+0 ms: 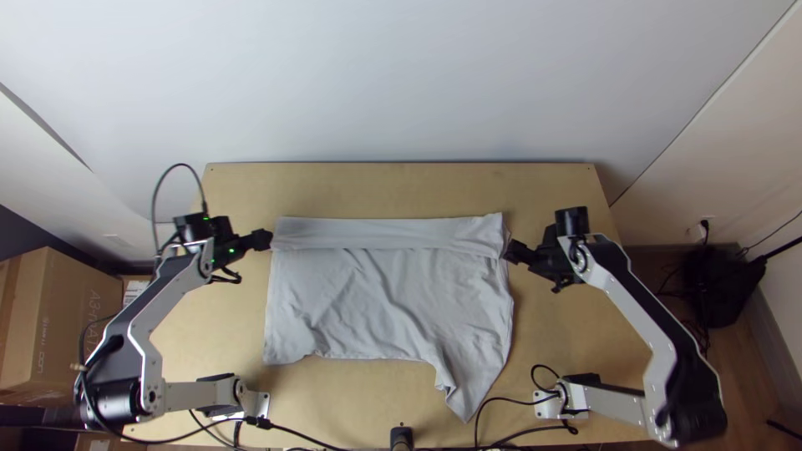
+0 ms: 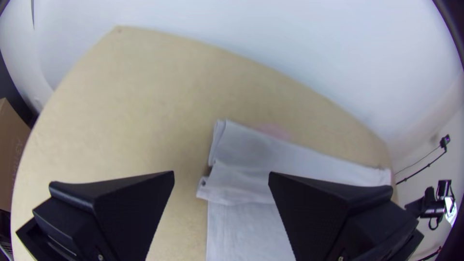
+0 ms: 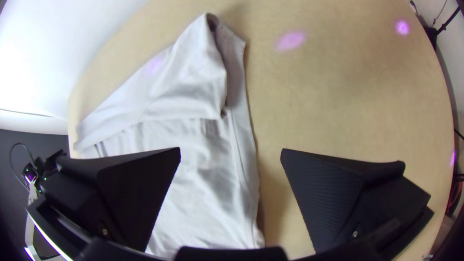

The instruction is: Fold the t-shirt

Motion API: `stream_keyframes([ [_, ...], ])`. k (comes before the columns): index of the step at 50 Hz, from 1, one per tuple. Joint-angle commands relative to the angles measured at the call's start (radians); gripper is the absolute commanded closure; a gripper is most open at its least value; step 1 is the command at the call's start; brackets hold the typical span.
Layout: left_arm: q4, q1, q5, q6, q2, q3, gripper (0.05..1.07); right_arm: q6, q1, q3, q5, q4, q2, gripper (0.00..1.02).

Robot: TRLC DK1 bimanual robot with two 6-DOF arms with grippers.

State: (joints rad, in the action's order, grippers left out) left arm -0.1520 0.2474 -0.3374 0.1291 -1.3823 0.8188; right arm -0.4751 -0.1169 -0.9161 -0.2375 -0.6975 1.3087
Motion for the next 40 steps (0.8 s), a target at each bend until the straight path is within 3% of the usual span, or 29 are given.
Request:
stream_keyframes([
  [1,-0.084,0.069,-0.069,-0.025,0.077,0.019,0.10,-0.048,-0.006,-0.001,-0.026,-0.138,-0.108,0.04],
  [6,-0.207,0.102,-0.100,-0.063,0.138,0.060,0.10,-0.109,-0.027,0.008,-0.065,-0.316,-0.150,0.04],
  [12,-0.299,0.101,-0.101,-0.121,0.206,0.063,0.10,-0.172,-0.139,0.069,-0.105,-0.474,-0.166,0.04],
  [20,-0.357,0.081,-0.101,-0.149,0.252,0.063,0.10,-0.273,-0.334,0.198,-0.108,-0.485,-0.187,0.07],
  [24,-0.373,0.064,-0.101,-0.149,0.267,0.059,0.10,-0.277,-0.382,0.240,-0.108,-0.487,-0.204,0.16],
  [28,-0.379,0.047,-0.101,-0.144,0.272,0.057,0.10,-0.273,-0.394,0.255,-0.108,-0.504,-0.197,0.18],
  [33,-0.393,0.044,-0.101,-0.144,0.285,0.069,0.10,-0.267,-0.409,0.258,-0.111,-0.513,-0.180,0.37],
  [40,-0.429,0.044,-0.100,-0.151,0.292,0.094,0.10,-0.258,-0.478,0.267,-0.163,-0.493,-0.147,0.39],
])
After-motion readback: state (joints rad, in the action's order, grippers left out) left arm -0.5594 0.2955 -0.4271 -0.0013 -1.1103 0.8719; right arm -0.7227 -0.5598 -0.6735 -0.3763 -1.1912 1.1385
